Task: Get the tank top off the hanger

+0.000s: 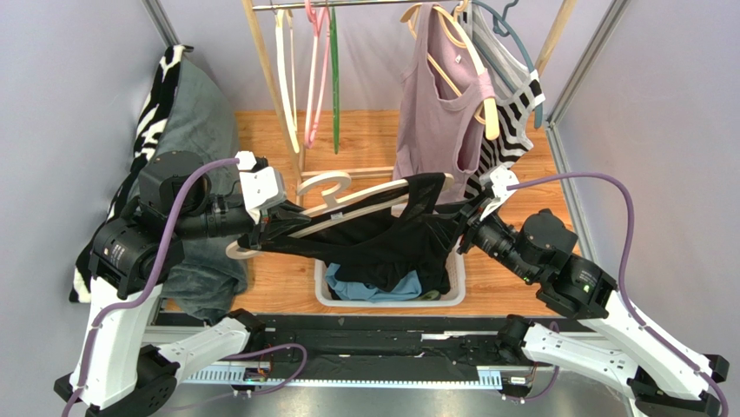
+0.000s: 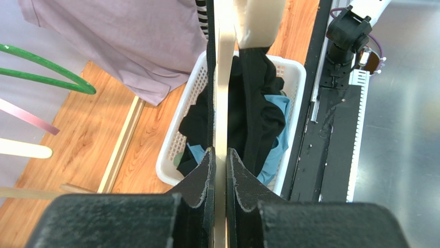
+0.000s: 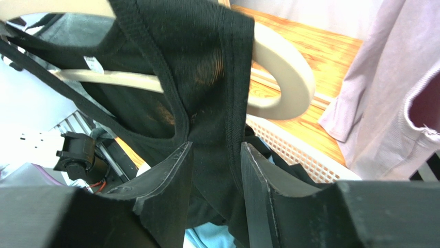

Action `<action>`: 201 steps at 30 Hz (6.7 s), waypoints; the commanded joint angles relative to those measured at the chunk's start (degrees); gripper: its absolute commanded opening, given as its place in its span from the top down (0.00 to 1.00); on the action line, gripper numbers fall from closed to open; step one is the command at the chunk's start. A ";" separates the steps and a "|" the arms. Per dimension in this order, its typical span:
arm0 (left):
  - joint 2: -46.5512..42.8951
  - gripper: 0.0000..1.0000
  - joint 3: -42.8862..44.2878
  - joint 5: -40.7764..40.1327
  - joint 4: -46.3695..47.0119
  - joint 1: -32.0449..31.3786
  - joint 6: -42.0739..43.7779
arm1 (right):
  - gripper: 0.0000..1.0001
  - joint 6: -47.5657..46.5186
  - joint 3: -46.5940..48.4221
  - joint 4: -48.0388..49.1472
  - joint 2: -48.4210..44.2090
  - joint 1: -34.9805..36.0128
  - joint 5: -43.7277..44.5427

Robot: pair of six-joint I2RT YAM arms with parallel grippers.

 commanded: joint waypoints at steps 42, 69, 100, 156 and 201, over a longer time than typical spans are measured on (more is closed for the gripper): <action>-1.19 1.00 -0.98 2.99 0.87 0.37 1.13 | 1.00 -2.36 10.50 -2.23 -2.74 0.26 12.32; 0.65 1.00 6.22 6.86 -1.06 0.37 1.83 | 1.00 -4.48 7.51 -17.07 1.73 -1.15 22.90; 7.69 1.00 5.17 8.09 -7.47 -7.18 8.33 | 0.25 -24.51 39.05 -28.77 12.45 -1.15 -20.07; 1.55 0.02 9.67 -13.62 4.38 -5.61 -0.36 | 1.00 -23.38 26.05 -28.43 4.11 -0.97 -13.59; 7.43 1.00 5.07 1.95 12.56 -1.65 -15.30 | 1.00 -16.52 24.03 -35.26 -0.81 -0.97 -15.96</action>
